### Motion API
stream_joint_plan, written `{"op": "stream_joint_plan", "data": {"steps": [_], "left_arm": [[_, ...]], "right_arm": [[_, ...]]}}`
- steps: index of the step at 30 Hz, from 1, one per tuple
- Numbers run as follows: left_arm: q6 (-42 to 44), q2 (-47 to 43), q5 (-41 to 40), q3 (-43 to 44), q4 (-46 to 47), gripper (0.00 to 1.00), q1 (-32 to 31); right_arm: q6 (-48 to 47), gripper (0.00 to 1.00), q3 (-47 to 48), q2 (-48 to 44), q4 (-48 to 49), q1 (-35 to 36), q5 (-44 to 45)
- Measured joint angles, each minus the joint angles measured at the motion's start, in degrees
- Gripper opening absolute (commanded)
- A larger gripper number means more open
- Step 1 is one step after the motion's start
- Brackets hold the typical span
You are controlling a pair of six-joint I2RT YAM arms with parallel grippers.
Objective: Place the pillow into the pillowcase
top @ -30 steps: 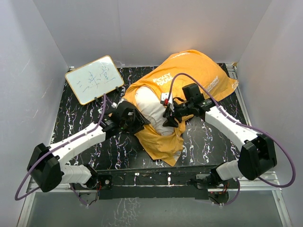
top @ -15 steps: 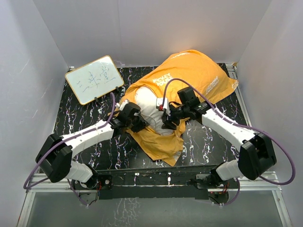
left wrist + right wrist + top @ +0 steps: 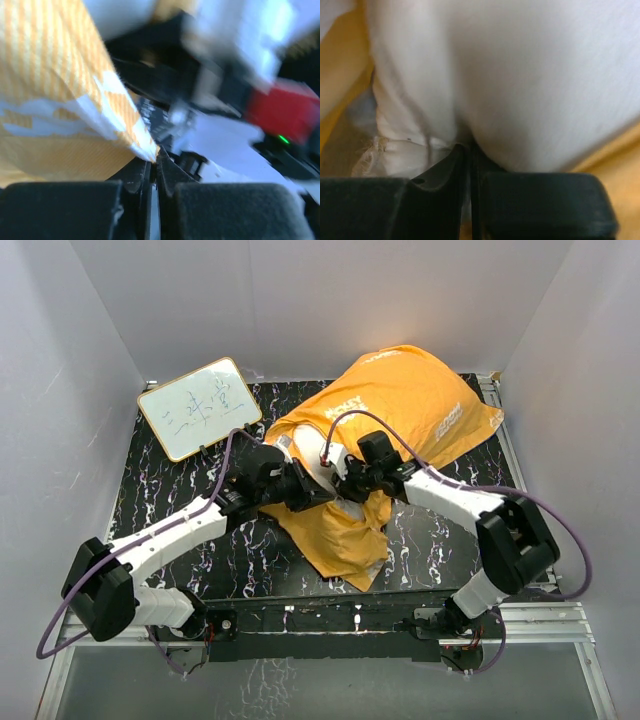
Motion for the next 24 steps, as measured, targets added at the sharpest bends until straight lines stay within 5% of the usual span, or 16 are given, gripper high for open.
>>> {"op": "stream_joint_plan", "data": {"steps": [6,8,16,24], "left_arm": [[-1.88,-0.42,16.61,0.31,12.96,0.00,1.62],[-2.08,-1.81,18.45,0.33,14.38,0.00,3.06],[-5.53,-6.64,15.10,-5.81,16.61,0.00,7.15],[-3.08,-3.50,12.22,-3.54,12.24,0.00,7.04]], "right_arm": [[7.06,0.11,6.12,8.33,-1.73,-2.14,-1.36],[6.71,0.26,7.26,8.50,-4.83,-4.44,-7.98],[-12.61,0.56,16.55,8.46,-30.56,-10.99,-35.95],[-15.17,0.64,21.99,-0.57,-32.74,-14.21,-37.44]]}}
